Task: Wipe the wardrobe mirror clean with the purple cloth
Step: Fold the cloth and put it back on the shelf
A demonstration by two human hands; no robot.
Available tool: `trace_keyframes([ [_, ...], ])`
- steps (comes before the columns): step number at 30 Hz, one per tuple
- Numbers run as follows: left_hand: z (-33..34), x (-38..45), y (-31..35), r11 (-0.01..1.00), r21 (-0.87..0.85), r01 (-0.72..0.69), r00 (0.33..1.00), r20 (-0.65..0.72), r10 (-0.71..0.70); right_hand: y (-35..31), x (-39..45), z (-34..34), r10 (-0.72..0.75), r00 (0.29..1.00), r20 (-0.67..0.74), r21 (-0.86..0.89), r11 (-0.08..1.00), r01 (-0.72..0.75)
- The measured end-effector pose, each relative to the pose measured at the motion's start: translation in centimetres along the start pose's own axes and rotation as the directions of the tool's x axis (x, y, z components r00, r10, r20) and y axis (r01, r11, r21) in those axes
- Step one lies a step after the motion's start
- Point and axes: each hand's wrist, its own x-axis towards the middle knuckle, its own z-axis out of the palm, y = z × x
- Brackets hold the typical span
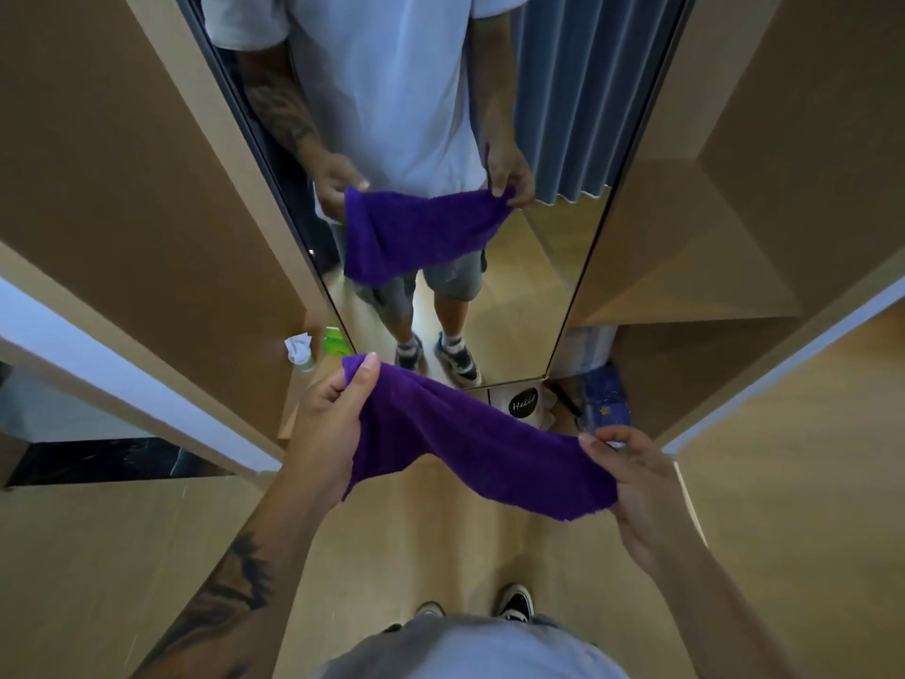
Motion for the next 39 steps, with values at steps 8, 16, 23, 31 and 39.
trace_keyframes([
  [8, -0.2, 0.6, -1.4, 0.994, -0.106, 0.034, 0.981, -0.187, -0.053, -4.2, 0.9, -1.1, 0.0, 0.999, 0.047, -0.009, 1.0, 0.001],
  [16, -0.9, 2.0, -1.2, 0.965, -0.252, 0.074, 0.959, -0.246, -0.137, -6.9, 1.6, -1.6, 0.001, 0.987, 0.162, 0.051, 0.999, -0.01],
  [23, -1.7, 2.5, -1.2, 0.996, -0.075, 0.043, 0.962, -0.266, -0.061, -7.3, 2.8, -2.6, -0.26, 0.964, 0.06, -0.355, 0.897, 0.264],
  [31, -2.1, 2.5, -0.5, 0.995, -0.096, -0.025, 0.96, -0.28, -0.003, -7.8, 1.8, -3.7, -0.24, 0.947, 0.212, -0.273, 0.916, 0.293],
  [39, -3.1, 1.9, 0.0, 0.972, 0.189, -0.137, 0.987, -0.056, 0.15, -7.0, 2.4, -5.1, -0.268, 0.945, 0.185, -0.769, 0.559, 0.309],
])
